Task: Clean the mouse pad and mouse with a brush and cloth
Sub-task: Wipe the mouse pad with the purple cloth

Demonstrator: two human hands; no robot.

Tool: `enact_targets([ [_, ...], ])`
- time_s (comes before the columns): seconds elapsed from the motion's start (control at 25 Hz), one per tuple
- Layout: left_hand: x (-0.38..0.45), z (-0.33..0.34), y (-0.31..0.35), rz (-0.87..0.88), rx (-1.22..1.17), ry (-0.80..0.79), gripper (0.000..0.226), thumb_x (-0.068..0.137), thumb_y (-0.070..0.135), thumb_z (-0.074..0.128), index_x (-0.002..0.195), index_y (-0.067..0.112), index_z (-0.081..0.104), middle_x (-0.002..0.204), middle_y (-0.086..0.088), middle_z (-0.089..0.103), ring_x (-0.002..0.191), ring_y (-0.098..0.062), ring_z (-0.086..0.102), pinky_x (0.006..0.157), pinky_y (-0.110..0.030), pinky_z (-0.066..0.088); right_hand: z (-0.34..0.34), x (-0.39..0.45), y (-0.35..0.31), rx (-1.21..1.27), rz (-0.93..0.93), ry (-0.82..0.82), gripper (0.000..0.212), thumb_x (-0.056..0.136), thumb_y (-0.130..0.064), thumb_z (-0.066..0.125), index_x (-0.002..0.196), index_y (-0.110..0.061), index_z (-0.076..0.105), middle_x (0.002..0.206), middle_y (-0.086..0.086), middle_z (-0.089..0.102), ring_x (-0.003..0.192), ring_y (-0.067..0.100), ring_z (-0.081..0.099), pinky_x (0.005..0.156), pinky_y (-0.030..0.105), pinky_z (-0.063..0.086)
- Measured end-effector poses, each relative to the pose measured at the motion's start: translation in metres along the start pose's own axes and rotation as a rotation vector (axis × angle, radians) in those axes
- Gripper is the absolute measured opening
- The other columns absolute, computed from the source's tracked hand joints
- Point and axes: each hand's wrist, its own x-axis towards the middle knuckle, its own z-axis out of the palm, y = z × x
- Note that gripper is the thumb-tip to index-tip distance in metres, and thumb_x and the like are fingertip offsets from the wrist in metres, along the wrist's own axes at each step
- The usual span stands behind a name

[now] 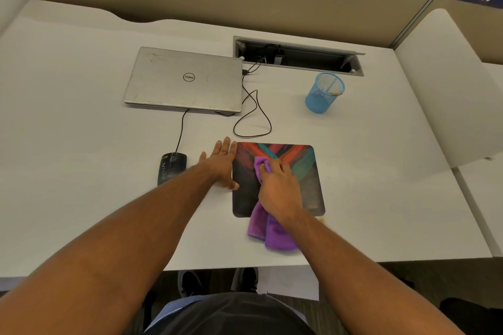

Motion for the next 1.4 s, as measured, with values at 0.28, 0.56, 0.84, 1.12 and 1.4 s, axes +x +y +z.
enact_targets([
  [0.28,0.002,0.003,-0.001,0.004,-0.010,0.003,0.127,0.081,0.047,0.077,0.154,0.018,-0.023,0.160,-0.005,-0.031,0.149,-0.026,-0.023,0.120,-0.054,-0.001,0.036,-0.098,0.012,0.060,-0.103,-0.051,0.070,0.092,-0.028,0.070,0.155,-0.023,0.039,0.156,0.003,0.043,0.137,0.028,0.044,0.110,0.040,0.044],
  [0.56,0.008,0.005,-0.002,-0.017,0.007,0.010,0.128,0.079,0.051,0.077,0.154,0.019,-0.023,0.161,-0.004,-0.030,0.149,-0.026,-0.022,0.119,-0.055,0.001,-0.010,0.025,0.006,0.020,0.025,-0.040,0.069,0.098,-0.025,0.061,0.159,-0.021,0.030,0.157,0.007,0.034,0.137,0.029,0.038,0.110,0.039,0.042],
  [0.84,0.012,0.007,-0.006,-0.007,-0.011,0.017,0.130,0.079,0.050,0.078,0.153,0.019,-0.024,0.160,-0.004,-0.031,0.149,-0.026,-0.022,0.119,-0.055,-0.001,0.033,-0.104,0.011,0.112,-0.108,-0.067,0.076,0.084,-0.023,0.080,0.152,-0.023,0.046,0.151,0.003,0.049,0.136,0.030,0.050,0.106,0.041,0.048],
  [1.12,0.013,0.008,-0.005,-0.018,-0.011,0.020,0.130,0.078,0.051,0.078,0.153,0.020,-0.023,0.160,-0.004,-0.030,0.149,-0.026,-0.022,0.119,-0.056,0.001,0.000,-0.003,0.005,0.101,-0.037,0.032,0.070,0.101,-0.014,0.056,0.163,-0.021,0.023,0.162,0.006,0.030,0.147,0.028,0.029,0.121,0.039,0.032],
  [1.4,0.014,0.011,-0.008,0.004,-0.040,0.035,0.131,0.077,0.050,0.079,0.154,0.021,-0.023,0.160,-0.003,-0.031,0.149,-0.025,-0.023,0.118,-0.055,-0.002,0.030,-0.087,0.001,0.123,-0.102,-0.056,0.082,0.101,-0.017,0.058,0.164,-0.028,0.006,0.173,-0.002,0.003,0.159,0.026,0.002,0.125,0.040,0.014],
])
